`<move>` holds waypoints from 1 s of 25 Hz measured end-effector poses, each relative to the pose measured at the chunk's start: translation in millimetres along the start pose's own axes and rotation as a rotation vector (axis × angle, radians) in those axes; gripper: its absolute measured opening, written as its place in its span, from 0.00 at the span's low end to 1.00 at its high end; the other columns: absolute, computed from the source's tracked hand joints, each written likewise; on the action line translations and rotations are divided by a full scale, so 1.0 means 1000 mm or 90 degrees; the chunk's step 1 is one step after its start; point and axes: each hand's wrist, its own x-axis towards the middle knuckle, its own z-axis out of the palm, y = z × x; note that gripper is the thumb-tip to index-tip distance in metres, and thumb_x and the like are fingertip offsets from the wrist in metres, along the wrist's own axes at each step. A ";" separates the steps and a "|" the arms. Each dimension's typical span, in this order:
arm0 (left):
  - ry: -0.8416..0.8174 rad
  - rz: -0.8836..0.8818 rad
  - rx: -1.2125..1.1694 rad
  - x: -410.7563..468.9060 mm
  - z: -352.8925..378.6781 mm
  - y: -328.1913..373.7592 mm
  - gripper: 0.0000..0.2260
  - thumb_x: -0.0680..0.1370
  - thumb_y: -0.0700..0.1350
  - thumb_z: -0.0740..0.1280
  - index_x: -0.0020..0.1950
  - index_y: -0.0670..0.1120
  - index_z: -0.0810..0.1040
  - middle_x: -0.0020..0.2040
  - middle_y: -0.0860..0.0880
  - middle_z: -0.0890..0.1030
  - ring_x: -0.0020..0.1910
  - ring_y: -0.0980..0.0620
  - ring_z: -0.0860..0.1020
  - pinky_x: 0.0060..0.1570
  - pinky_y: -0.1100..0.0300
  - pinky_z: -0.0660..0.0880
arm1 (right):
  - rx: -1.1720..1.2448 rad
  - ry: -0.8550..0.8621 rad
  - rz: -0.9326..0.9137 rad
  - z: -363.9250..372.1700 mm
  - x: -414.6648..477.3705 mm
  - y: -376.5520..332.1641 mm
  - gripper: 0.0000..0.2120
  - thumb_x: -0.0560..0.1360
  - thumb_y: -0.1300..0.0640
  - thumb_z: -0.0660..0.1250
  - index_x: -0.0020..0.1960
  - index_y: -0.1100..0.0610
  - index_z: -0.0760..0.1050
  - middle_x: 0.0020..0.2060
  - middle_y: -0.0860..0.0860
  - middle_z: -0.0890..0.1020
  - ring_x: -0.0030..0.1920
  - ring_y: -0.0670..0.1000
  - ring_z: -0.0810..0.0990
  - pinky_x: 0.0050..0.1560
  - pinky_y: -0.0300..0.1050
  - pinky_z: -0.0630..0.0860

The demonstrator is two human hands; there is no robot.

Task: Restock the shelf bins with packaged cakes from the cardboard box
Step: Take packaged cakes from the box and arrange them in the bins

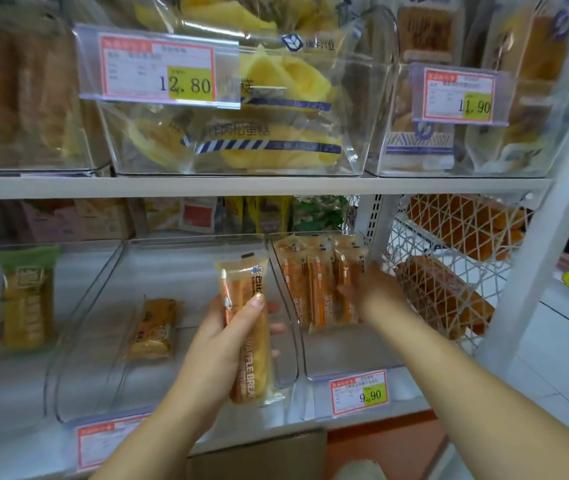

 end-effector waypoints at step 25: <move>-0.138 0.030 0.504 0.009 0.014 -0.017 0.19 0.76 0.57 0.68 0.52 0.79 0.60 0.48 0.84 0.66 0.54 0.78 0.67 0.55 0.71 0.69 | 0.098 -0.292 -0.079 0.036 -0.021 -0.029 0.13 0.77 0.53 0.67 0.62 0.51 0.74 0.55 0.52 0.80 0.51 0.52 0.78 0.56 0.49 0.75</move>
